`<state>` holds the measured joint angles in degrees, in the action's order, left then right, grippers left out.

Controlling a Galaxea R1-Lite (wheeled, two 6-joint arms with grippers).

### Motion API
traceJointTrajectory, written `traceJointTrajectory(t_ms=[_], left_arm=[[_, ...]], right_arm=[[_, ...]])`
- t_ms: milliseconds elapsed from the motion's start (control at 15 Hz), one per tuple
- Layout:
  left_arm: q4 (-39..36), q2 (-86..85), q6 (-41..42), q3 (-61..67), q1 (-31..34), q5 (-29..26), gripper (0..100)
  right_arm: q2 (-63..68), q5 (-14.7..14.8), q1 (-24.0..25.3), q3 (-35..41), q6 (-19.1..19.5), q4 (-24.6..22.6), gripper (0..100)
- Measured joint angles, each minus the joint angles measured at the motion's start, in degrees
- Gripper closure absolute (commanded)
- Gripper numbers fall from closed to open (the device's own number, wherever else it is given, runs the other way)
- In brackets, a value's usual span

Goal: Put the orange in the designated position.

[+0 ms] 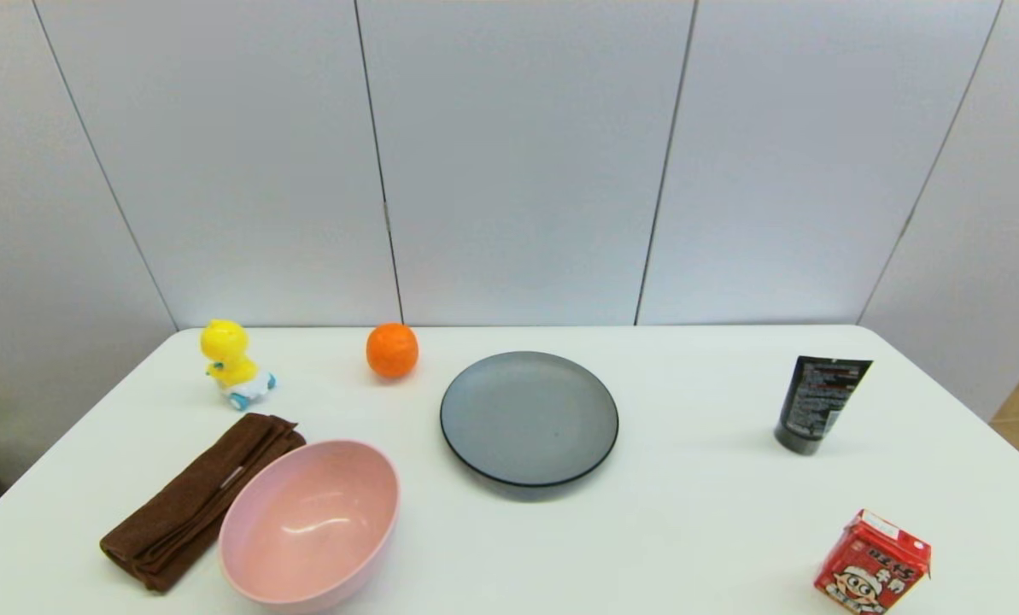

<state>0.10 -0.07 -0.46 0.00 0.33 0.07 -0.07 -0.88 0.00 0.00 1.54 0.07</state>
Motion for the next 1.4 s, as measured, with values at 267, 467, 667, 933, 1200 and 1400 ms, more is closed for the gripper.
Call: traceJointTrajectory(t_ms=[267, 467, 667, 933, 1200, 1400], left_arm=[[0.0, 0.0, -0.4, 0.0, 0.0, 0.0, 0], [0.0, 0.0, -0.6, 0.0, 0.0, 0.0, 0], [0.2, 0.1, -1.0, -0.1, 0.0, 0.1, 0], [2.7, 1.9, -0.2, -2.8, 0.0, -0.1, 0], [7.3, 8.4, 2.0, -12.4, 0.3, -0.1, 0], [10.1, 18.5, 2.4, -22.9, 0.4, -0.2, 0]], right_arm=[[0.0, 0.0, 0.0, 0.0, 0.0, 0.0, 0], [0.0, 0.0, 0.0, 0.0, 0.0, 0.0, 0], [0.0, 0.0, 0.0, 0.0, 0.0, 0.0, 0], [0.0, 0.0, 0.0, 0.0, 0.0, 0.0, 0], [0.0, 0.0, 0.0, 0.0, 0.0, 0.0, 0], [0.0, 0.0, 0.0, 0.0, 0.0, 0.0, 0]])
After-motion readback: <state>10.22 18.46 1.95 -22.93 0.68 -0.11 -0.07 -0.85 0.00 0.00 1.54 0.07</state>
